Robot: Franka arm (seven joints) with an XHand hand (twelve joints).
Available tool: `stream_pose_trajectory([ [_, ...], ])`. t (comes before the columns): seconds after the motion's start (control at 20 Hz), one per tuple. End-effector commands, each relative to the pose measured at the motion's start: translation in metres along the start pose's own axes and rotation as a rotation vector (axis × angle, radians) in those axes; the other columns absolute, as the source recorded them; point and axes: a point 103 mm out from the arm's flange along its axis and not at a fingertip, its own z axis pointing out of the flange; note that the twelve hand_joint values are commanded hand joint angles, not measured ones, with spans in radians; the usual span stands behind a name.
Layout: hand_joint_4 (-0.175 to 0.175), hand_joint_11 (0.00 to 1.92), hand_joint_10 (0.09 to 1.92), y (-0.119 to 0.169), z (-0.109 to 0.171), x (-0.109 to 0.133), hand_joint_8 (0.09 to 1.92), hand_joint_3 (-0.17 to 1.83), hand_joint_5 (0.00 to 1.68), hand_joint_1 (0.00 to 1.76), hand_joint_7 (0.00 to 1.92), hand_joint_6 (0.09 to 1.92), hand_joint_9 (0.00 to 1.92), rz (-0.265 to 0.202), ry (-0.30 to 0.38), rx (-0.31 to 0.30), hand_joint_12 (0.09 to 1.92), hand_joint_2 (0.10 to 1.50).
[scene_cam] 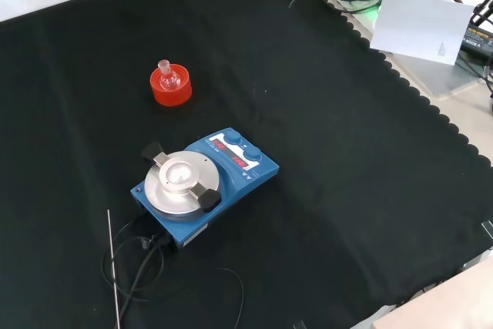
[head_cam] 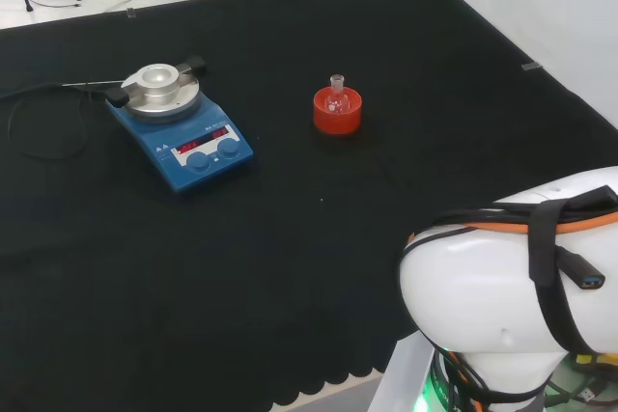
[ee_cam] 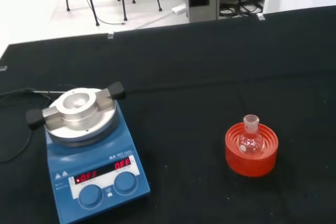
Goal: Pick up the round-bottom flask.
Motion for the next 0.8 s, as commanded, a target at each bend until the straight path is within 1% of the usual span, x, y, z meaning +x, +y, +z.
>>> stream_pose_trajectory([
  [0.05,-0.009,0.0,0.63,0.006,0.002,-0.001,0.52,0.28,0.31,0.04,0.17,0.09,0.21,-0.019,-0.137,0.002,1.04,1.31],
  [0.25,-0.009,0.0,0.63,0.01,0.01,0.002,0.52,0.26,0.31,0.1,0.18,0.09,0.21,-0.007,-0.149,0.005,1.04,1.29],
  [0.4,-0.014,0.0,0.63,0.016,0.018,0.001,0.52,0.23,0.29,0.21,0.19,0.09,0.22,0.003,-0.149,-0.003,1.04,1.24],
  [0.5,-0.016,0.0,0.63,0.021,0.025,0.0,0.52,0.22,0.29,0.26,0.19,0.09,0.23,0.012,-0.151,-0.009,1.06,1.21],
  [0.55,-0.016,0.0,0.63,0.025,0.029,-0.002,0.53,0.22,0.29,0.28,0.2,0.09,0.23,0.015,-0.142,-0.014,1.06,1.21],
  [0.65,-0.019,0.0,0.64,0.039,0.039,-0.007,0.53,0.22,0.29,0.3,0.21,0.09,0.25,0.025,-0.136,-0.017,1.08,1.19],
  [0.8,-0.024,0.0,0.65,0.069,0.055,-0.015,0.54,0.22,0.3,0.35,0.22,0.09,0.27,0.032,-0.119,-0.02,1.13,1.17],
])
